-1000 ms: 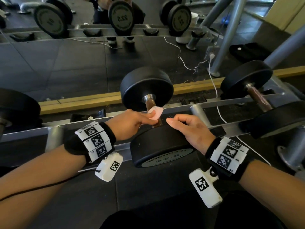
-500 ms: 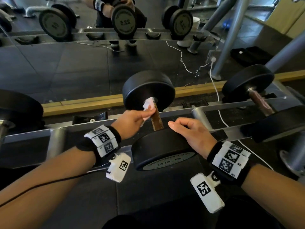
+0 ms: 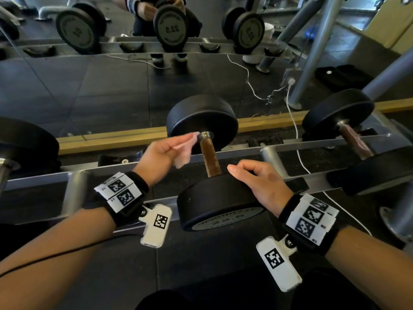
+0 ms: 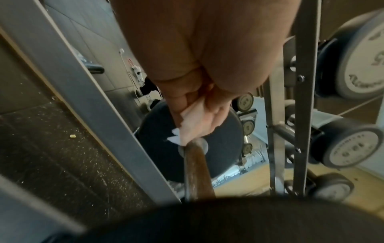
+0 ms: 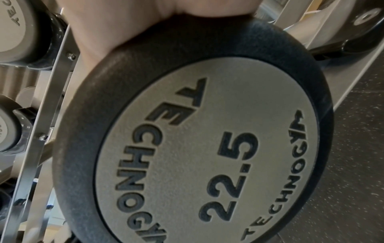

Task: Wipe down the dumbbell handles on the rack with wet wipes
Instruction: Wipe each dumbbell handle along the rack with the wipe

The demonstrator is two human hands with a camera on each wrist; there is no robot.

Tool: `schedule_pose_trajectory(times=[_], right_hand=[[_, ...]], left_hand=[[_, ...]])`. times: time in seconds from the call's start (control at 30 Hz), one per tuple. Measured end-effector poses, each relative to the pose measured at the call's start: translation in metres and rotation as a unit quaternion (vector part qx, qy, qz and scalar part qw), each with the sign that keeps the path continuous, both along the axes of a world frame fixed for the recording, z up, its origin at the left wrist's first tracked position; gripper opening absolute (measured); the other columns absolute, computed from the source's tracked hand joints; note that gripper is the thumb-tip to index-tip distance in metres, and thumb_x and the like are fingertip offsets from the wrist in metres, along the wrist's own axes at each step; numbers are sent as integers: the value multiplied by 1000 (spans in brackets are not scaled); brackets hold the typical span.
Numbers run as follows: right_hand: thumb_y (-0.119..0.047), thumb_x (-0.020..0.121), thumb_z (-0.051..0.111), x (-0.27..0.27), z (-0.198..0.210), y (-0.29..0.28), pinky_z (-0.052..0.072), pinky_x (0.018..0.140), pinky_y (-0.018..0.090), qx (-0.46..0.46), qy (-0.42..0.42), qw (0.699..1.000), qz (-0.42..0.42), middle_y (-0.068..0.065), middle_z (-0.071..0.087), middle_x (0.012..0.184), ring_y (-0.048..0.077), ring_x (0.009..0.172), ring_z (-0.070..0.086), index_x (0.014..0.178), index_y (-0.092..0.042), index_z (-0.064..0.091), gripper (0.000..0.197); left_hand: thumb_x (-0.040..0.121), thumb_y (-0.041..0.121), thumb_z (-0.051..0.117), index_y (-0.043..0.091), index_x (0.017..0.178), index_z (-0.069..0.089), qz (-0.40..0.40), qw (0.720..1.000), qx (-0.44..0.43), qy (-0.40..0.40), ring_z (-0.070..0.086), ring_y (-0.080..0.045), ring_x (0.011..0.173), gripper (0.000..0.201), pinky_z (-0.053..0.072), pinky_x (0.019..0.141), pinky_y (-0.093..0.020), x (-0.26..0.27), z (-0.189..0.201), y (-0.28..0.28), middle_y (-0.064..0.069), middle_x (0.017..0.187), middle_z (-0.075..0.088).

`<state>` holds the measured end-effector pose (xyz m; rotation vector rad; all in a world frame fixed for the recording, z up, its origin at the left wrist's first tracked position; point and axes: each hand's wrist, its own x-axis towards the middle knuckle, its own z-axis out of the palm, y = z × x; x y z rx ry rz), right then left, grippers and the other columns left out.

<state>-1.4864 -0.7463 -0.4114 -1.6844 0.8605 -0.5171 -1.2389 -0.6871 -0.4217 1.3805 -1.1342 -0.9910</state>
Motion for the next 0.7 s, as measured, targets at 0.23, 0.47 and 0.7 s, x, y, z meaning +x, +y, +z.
schedule_pose_trajectory(times=[0.23, 0.47, 0.7], right_hand=[[-48, 91, 59, -3, -3, -2, 53, 66, 19, -8, -2, 1000, 6, 9, 69, 79, 19, 77, 68, 80, -9, 67, 41], [-45, 93, 60, -3, -5, -3, 52, 65, 21, -13, -6, 1000, 10, 6, 67, 75, 16, 74, 66, 78, -10, 66, 39], [-44, 93, 59, -3, -5, -3, 53, 70, 31, -8, -12, 1000, 15, 13, 66, 76, 25, 76, 66, 79, -5, 64, 42]], left_hand=[[103, 26, 48, 43, 132, 59, -125, 977, 102, -139, 55, -2, 123, 35, 36, 114, -29, -22, -6, -1, 13, 131, 63], [101, 2, 43, 11, 126, 64, -193, 966, 166, 46, 65, -19, 118, 34, 52, 100, -34, -19, 0, 11, -9, 129, 67], [103, 7, 42, 19, 137, 56, 76, 978, 81, 176, 62, -30, 116, 39, 51, 98, -47, 3, 0, 22, -11, 133, 63]])
